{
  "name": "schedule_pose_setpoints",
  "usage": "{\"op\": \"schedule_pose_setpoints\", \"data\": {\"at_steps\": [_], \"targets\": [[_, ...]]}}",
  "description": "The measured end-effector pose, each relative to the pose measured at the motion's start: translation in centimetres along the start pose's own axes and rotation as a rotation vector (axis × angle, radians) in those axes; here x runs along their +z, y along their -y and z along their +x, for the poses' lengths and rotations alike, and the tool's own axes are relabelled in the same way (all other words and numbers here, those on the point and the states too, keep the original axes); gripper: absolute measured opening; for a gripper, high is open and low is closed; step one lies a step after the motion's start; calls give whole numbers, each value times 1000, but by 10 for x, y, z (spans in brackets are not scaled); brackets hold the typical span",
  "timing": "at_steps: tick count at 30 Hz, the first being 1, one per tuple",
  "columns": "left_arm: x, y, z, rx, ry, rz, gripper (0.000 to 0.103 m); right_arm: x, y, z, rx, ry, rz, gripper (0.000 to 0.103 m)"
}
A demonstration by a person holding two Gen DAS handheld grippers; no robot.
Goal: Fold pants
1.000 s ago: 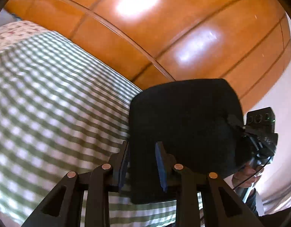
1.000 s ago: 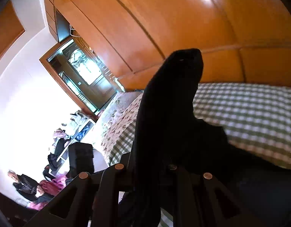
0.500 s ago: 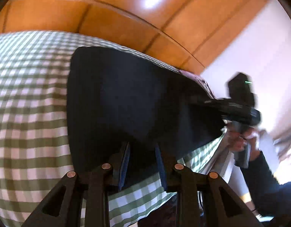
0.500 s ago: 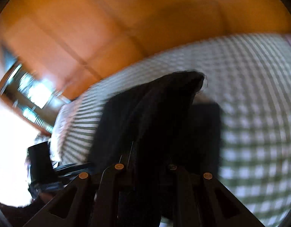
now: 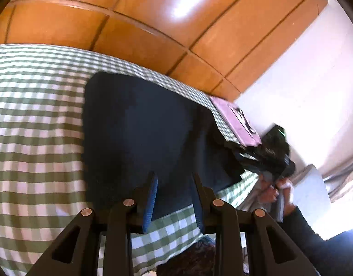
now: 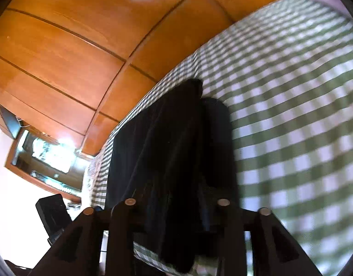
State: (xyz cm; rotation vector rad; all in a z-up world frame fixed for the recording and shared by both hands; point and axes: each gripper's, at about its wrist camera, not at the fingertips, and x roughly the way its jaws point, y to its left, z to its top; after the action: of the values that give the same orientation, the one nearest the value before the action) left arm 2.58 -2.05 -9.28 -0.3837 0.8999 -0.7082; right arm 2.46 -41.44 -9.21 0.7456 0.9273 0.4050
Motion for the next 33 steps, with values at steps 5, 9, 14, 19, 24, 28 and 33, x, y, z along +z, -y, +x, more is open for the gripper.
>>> {"op": "schedule_pose_setpoints", "data": {"at_steps": [5,9,14,19,24,28,33], "targets": [[1,-4,-5,69,15,7,29,-24,-15,-33,-48,-6,-70,35],[-2,-6,-2,74,6,1,29,-43,-25,-25,-137,-31,-111,35],[-7,1,3,73,-19,42,29,-50,-38,-10,-304,-43,-210,9],[-17,2,16,67,-80,54,29,-57,-24,-8,-411,-69,-230,8],[-25,5,23,106,-80,87,29,-59,-8,-11,-361,-52,-179,9],[-18,9,8,118,-29,91,29,-51,-12,-25,-360,-49,-167,24],[-1,25,1,305,48,166,31,-27,-46,-33,-351,76,-199,26]]}}
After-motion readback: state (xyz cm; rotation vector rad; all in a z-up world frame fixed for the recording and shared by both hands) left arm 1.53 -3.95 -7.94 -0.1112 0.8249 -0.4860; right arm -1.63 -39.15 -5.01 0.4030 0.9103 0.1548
